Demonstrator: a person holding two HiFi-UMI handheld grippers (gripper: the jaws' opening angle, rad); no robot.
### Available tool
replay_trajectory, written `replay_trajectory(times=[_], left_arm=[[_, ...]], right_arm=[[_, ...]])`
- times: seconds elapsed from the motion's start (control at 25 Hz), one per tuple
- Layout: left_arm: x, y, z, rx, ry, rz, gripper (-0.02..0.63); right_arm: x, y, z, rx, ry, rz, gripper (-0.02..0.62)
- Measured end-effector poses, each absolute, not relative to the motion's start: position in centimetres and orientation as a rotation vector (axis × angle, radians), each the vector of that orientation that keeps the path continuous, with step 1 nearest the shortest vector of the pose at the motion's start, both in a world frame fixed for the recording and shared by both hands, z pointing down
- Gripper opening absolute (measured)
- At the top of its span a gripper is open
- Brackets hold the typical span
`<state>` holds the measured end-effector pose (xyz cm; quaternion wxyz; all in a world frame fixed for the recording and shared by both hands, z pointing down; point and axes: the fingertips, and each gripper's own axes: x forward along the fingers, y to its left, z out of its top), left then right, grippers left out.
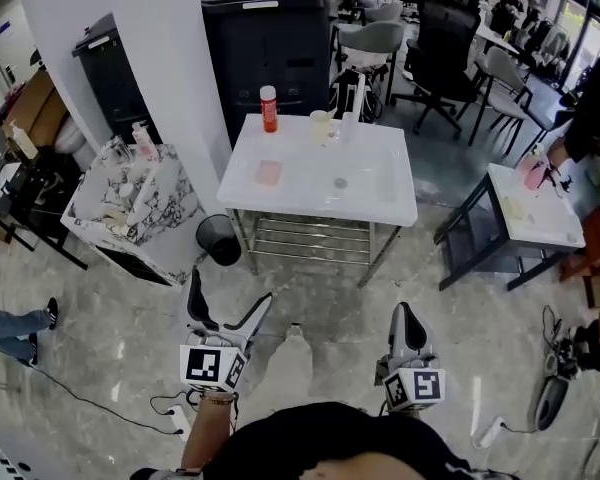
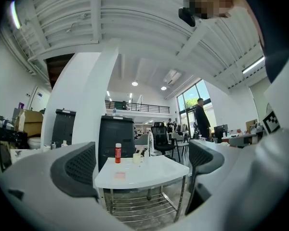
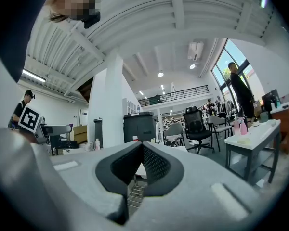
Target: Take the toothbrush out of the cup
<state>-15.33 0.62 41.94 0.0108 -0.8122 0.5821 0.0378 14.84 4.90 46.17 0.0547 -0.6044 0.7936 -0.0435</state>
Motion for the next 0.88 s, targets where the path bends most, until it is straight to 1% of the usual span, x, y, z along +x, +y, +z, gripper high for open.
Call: replay_trajectory(times=[0.88], left_arm=[[-17.4,-21.2,42.3,-2.607,1.748,0.087,0.571]], right_arm=[[11.9,-16.4,44.6,-1.887,2.363,-0.108,0.002]])
